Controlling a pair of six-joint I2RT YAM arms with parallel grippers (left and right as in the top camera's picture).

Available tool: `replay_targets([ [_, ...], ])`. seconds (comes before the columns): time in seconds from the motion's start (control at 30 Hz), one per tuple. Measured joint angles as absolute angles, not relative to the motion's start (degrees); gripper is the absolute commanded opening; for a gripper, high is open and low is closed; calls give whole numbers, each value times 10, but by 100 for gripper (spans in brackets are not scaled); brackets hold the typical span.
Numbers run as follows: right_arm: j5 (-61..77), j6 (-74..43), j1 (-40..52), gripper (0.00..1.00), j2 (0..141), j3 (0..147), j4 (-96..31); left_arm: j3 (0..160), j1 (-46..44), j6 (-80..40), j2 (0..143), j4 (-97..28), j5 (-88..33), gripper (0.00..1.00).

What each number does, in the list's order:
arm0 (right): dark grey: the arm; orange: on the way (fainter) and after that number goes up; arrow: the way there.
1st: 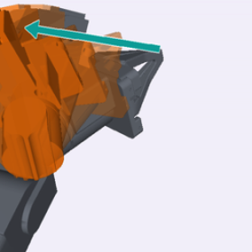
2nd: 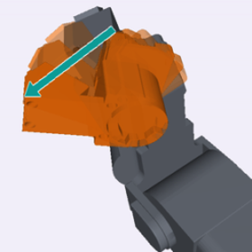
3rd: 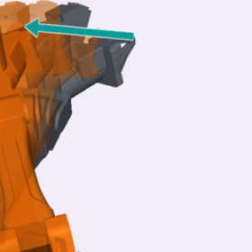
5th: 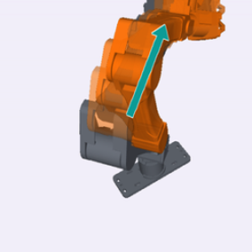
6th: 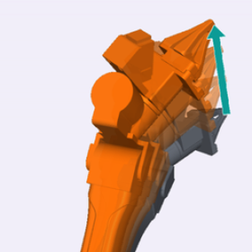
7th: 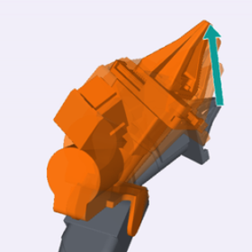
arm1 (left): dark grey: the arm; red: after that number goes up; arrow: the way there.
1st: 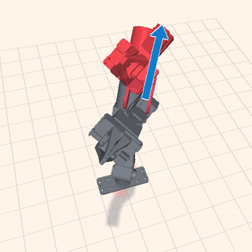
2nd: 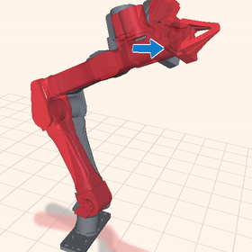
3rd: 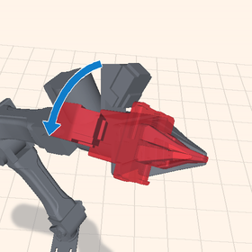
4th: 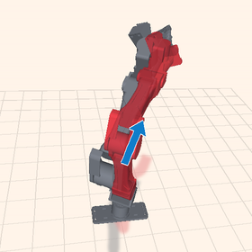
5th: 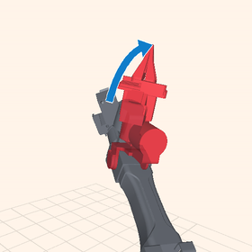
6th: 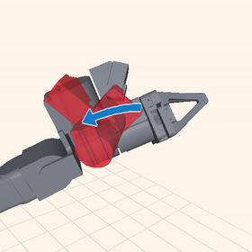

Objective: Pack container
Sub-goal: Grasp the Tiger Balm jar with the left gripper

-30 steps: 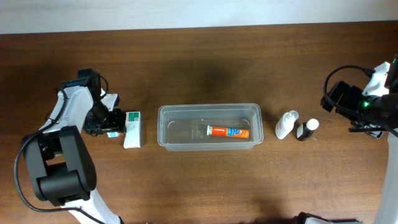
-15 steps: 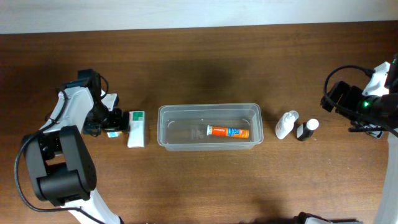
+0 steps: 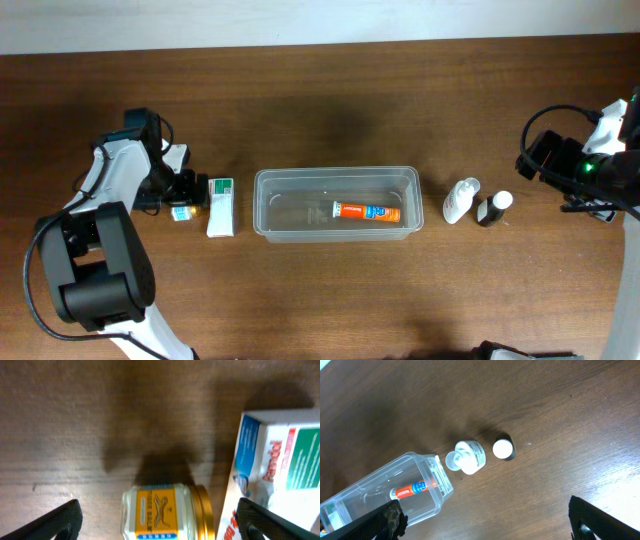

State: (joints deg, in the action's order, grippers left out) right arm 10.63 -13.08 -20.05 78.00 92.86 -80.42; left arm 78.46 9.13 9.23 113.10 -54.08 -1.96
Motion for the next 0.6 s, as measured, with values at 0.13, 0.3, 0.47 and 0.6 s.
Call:
replay_targets([
  [0.13, 106, -131, -201, 98, 780, 929, -804, 785, 91, 103, 1131, -531, -33, 79],
  [0.3, 106, -131, -201, 98, 780, 929, -804, 784, 91, 111, 1131, -527, -52, 73],
  [0.47, 106, -131, -201, 98, 780, 929, -804, 759, 91, 105, 1131, -526, -56, 70],
  [0.6, 106, -131, -201, 98, 780, 929, -804, 746, 91, 102, 1131, -526, -56, 65],
])
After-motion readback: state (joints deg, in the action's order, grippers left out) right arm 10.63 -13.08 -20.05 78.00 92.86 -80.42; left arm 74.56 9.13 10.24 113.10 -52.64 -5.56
